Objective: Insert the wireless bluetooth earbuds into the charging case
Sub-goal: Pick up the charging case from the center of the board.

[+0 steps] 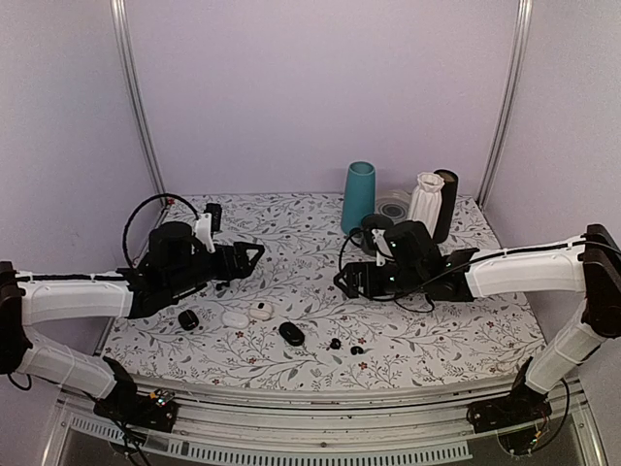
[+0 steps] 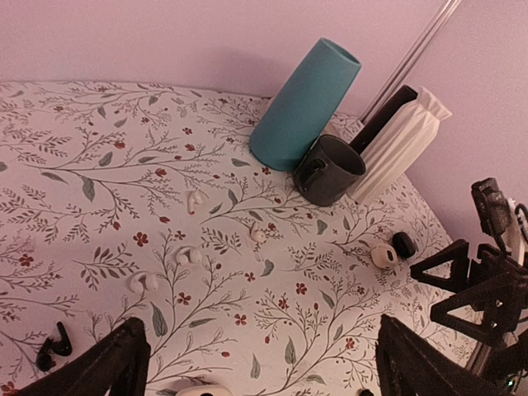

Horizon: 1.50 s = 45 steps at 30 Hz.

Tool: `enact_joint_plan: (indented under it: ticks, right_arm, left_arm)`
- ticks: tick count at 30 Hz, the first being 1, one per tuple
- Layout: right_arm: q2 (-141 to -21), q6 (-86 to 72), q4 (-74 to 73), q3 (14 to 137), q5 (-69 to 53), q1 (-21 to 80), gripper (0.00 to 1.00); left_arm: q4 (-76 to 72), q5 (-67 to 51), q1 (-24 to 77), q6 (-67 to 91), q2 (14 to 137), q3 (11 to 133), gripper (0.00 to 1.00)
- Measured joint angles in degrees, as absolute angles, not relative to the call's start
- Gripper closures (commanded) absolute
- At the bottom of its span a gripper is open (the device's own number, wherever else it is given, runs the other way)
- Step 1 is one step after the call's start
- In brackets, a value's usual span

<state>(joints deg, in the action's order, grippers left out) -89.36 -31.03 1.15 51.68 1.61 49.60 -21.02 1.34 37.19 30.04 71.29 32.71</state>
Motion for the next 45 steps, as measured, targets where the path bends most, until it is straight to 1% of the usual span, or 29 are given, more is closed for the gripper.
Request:
enact_joint_plan:
  ticks: [5, 11, 15, 24, 30, 34, 37, 42, 45]
  right_arm:
    - [-89.8, -30.1, 0.1, 53.4, 2.1, 51.1, 0.01]
    - [-94.1, -28.1, -1.8, 59.2, 4.1, 55.9, 0.00]
    - [-97.8, -26.9, -3.1, 62.1, 5.1, 59.5, 0.03]
    - [-110.2, -24.4, -10.4, 72.2, 9.4, 66.3, 0.09]
    - [-114.7, -24.1, -14.4, 76.7, 12.1, 68.0, 0.17]
    - [-116.5, -23.4, -16.6, 78.7, 13.7, 68.4, 0.20]
    - [-118.0, -22.9, -17.5, 80.1, 14.5, 68.8, 0.25]
    - [-121.4, -21.8, -19.4, 82.5, 14.8, 69.4, 0.38]
    - [-122.5, -21.6, -20.1, 82.9, 14.9, 69.5, 0.53]
  left_arm:
    - [-20.5, 2.0, 37.1, 30.1, 70.1, 32.7, 0.04]
    - [-20.2, 2.2, 37.0, 30.1, 69.7, 32.7, 0.04]
    - [-19.7, 2.2, 36.9, 30.1, 69.2, 32.7, 0.04]
    - [-19.3, 2.2, 36.1, 30.1, 67.7, 32.7, 0.04]
    - [-19.0, 2.0, 35.5, 30.2, 67.0, 32.7, 0.04]
    - [-18.9, 1.9, 35.2, 30.5, 66.7, 32.6, 0.04]
    - [-18.9, 1.7, 34.9, 30.7, 66.7, 32.5, 0.04]
    - [-18.9, 1.1, 34.7, 31.4, 66.7, 32.4, 0.04]
    - [-19.0, 0.5, 34.6, 31.8, 66.9, 32.4, 0.05]
